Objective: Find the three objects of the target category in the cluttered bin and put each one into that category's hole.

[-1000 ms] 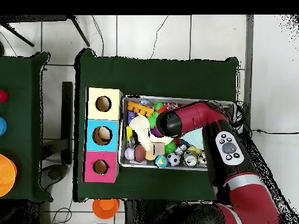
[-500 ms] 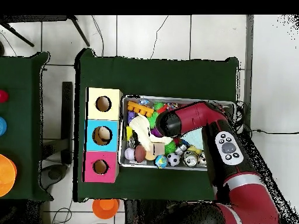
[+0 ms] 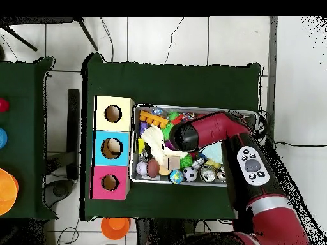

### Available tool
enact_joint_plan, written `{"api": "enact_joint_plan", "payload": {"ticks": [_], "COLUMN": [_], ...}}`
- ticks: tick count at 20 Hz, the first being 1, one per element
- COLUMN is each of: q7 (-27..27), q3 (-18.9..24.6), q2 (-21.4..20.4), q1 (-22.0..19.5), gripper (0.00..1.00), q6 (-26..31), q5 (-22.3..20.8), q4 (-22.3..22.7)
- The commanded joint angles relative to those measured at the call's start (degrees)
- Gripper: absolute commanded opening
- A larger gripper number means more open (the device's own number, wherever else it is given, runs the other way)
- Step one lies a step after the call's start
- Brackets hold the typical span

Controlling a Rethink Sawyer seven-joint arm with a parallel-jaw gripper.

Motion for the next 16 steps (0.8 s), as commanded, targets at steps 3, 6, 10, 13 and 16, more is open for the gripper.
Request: {"api": "enact_joint_plan", "payload": {"ticks": [3, 6, 10, 13, 16], "q7": [-7.1, -7.0, -6.5, -6.2, -6.3], "q3": [4.3, 4.8, 7.6, 10.3, 13.0], "q2": [-6.5, -7.9, -8.7, -8.6, -9.4], "q1": [-1.6, -1.6, -3.4, -4.9, -6.3], "gripper": [0.00, 0.00, 0.00, 0.00, 0.00], "q6": [2.4, 2.6, 1.7, 2.6, 4.2], "q5": [5.2, 6.8, 11.2, 15.4, 19.5], "q4": [9.2, 10.4, 13.5, 15.6, 17.5]}}
